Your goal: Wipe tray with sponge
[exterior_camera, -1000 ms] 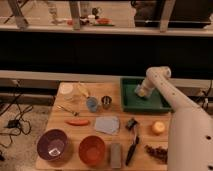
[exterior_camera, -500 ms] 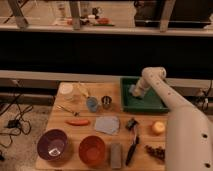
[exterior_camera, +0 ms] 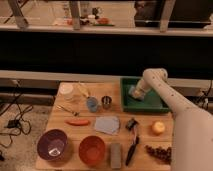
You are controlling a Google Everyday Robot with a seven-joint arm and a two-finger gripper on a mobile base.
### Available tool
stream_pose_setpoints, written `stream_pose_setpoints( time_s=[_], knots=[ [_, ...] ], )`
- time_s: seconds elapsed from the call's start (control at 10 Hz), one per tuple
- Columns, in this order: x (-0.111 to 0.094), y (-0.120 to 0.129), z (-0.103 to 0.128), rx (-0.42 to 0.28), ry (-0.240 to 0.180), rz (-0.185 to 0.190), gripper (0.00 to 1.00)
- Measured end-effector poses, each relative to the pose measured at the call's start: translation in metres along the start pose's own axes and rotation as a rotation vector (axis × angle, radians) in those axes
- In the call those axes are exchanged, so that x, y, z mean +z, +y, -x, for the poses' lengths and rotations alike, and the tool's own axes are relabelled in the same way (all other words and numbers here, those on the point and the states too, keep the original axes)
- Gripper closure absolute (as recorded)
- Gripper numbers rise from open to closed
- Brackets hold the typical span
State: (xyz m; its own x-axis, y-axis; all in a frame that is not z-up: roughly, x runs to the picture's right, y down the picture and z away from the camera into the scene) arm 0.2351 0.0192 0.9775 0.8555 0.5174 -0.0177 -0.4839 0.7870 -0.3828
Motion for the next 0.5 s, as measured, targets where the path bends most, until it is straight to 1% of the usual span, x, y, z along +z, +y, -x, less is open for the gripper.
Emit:
stream_pose_setpoints(
  time_s=[0.3,0.5],
  knots=[
    [-0.018,0.016,-0.002,-0.013,0.0,0.003,1.0],
    [-0.03,0.032,-0.011,-0.016,0.003,0.012,1.0]
  ],
)
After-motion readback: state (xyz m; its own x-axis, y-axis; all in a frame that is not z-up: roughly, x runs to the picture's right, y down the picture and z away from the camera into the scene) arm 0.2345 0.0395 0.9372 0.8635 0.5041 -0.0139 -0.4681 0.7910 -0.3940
